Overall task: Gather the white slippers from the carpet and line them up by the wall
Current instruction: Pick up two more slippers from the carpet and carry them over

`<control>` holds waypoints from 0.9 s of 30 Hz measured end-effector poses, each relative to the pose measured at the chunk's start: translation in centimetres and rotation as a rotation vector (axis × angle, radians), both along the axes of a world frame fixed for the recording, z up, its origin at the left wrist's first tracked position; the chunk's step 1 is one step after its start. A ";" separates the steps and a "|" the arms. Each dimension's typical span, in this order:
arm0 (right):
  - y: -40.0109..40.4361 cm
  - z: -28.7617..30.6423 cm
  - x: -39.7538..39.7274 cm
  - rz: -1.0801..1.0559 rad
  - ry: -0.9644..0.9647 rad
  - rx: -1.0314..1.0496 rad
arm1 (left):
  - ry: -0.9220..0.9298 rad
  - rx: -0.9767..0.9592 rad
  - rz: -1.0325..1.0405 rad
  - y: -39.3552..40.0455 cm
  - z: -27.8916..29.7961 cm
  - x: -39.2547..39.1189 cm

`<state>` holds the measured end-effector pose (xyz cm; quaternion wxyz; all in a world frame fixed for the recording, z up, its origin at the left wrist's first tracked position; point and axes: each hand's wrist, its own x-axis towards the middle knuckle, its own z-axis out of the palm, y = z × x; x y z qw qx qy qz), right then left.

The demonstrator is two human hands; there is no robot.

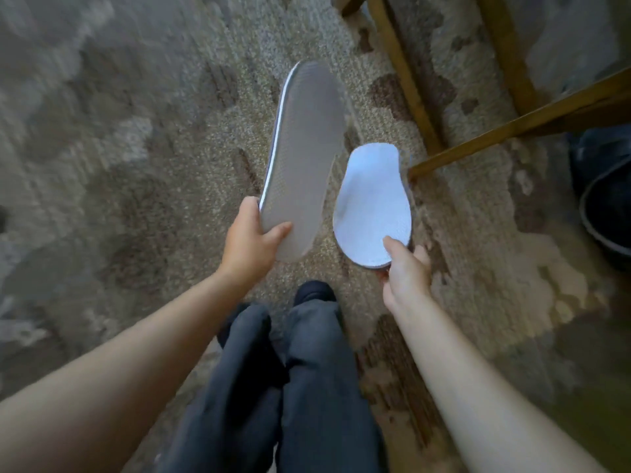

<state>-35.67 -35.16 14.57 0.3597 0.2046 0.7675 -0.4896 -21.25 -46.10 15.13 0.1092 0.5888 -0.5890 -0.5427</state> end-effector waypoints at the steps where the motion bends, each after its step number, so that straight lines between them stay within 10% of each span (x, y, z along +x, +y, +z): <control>1: 0.1 3.0 0.3 0.041 0.022 -0.014 | -0.004 -0.009 0.013 0.0 3.2 0.8; 13: 7.5 30.9 2.5 0.126 0.440 -0.119 | 0.188 -0.081 -0.196 4.8 30.1 1.0; 27: 42.2 48.8 9.4 -0.588 0.779 0.091 | 0.289 -0.163 -1.015 33.0 46.0 -6.8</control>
